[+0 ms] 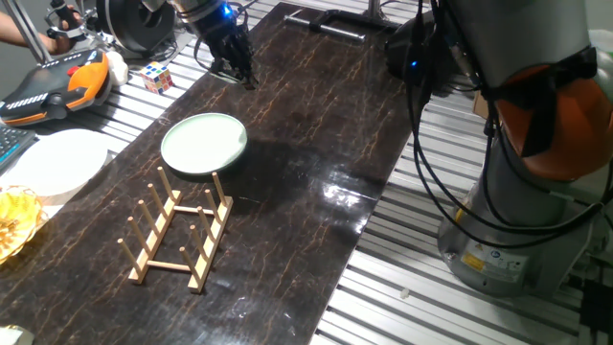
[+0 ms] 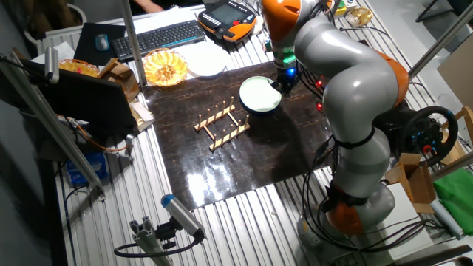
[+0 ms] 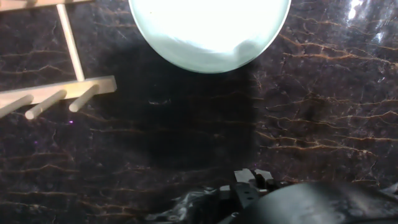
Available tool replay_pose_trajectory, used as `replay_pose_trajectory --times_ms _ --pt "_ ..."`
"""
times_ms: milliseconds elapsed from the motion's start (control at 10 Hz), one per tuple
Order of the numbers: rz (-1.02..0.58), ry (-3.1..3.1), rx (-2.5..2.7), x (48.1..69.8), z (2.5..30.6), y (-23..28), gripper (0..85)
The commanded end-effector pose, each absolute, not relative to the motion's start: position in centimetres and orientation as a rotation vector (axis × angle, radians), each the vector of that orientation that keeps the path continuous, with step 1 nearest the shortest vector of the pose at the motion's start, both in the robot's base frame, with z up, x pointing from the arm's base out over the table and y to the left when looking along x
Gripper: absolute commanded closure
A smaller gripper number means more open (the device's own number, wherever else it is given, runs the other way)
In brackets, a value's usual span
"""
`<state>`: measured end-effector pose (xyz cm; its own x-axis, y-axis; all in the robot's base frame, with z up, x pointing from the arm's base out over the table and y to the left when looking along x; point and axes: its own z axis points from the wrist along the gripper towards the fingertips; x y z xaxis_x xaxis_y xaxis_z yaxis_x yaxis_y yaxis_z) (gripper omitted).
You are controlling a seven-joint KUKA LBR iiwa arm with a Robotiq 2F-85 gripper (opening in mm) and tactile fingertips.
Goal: Put the dish on the dish rack
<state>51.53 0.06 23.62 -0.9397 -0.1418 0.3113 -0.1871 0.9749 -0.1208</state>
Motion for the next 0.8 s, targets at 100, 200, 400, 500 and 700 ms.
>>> replay_pose_trajectory --times_ms 100,200,400,500,700 --pt "0.215 -2.819 0.230 51.54 23.63 0.06 82.7" --pt "0.221 -2.830 0.203 51.54 23.63 0.06 82.7" --pt "0.186 -2.895 0.099 51.54 23.63 0.06 83.0" --pt "0.069 -2.846 0.016 51.54 23.63 0.06 83.0" --pt "0.039 -2.868 0.021 51.54 23.63 0.06 83.0"
